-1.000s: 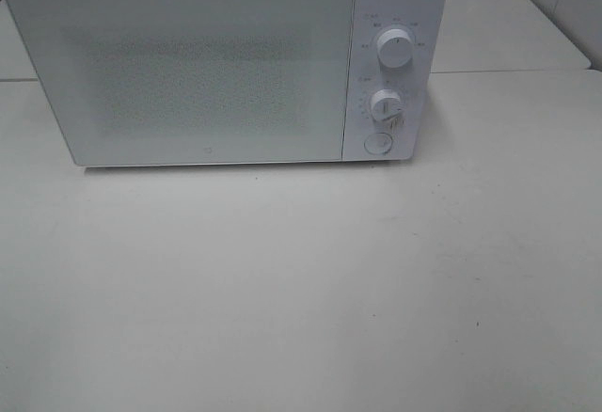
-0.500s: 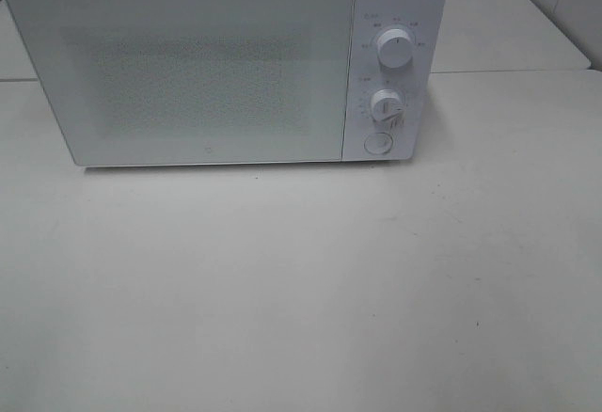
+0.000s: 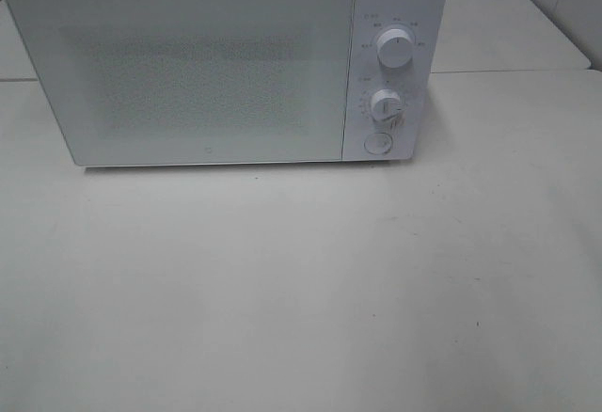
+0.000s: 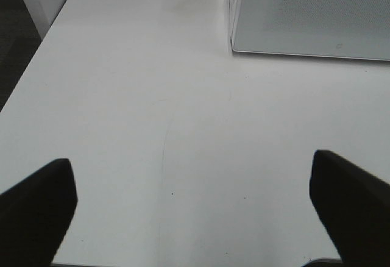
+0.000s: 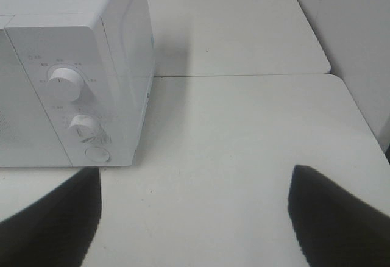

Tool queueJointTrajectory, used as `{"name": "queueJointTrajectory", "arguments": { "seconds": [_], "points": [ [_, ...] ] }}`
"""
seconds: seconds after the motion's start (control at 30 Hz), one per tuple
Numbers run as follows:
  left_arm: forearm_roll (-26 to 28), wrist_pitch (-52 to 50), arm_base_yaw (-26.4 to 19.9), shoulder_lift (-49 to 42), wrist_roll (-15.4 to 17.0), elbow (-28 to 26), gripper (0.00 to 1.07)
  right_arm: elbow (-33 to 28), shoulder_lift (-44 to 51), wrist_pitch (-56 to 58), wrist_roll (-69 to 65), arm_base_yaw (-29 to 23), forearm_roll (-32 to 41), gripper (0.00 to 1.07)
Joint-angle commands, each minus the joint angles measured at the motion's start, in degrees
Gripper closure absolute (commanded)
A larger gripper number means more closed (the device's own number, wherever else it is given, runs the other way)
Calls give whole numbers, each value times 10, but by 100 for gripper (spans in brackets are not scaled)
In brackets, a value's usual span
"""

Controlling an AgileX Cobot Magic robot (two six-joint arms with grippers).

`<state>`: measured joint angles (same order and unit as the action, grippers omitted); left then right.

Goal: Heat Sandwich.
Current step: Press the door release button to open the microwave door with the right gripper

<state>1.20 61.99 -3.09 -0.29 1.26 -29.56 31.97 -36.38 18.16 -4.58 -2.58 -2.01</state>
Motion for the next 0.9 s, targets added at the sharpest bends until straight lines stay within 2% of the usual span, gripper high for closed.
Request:
{"name": "queueJointTrajectory", "arguments": {
  "seconds": [0.03,0.43,0.67,0.77,0.83,0.9],
  "points": [
    [1,-5,-1,-2,-1,0,10,3,-49,-74,-1,4,1,31],
    [1,-5,-1,-2,-1,0,10,3,-231,-301,-2,4,0,31],
    [1,-5,-1,-2,-1,0,10,3,-297,-396,-1,-4,0,31],
    [1,-5,-1,-2,-1,0,10,-21,-345,-492,2,-19,3,31],
    [1,-5,-1,-2,-1,0,10,-28,-354,-516,3,-24,11,31],
    [1,-5,-1,-2,-1,0,10,-54,-387,-588,18,-46,50,31]
  ]
}}
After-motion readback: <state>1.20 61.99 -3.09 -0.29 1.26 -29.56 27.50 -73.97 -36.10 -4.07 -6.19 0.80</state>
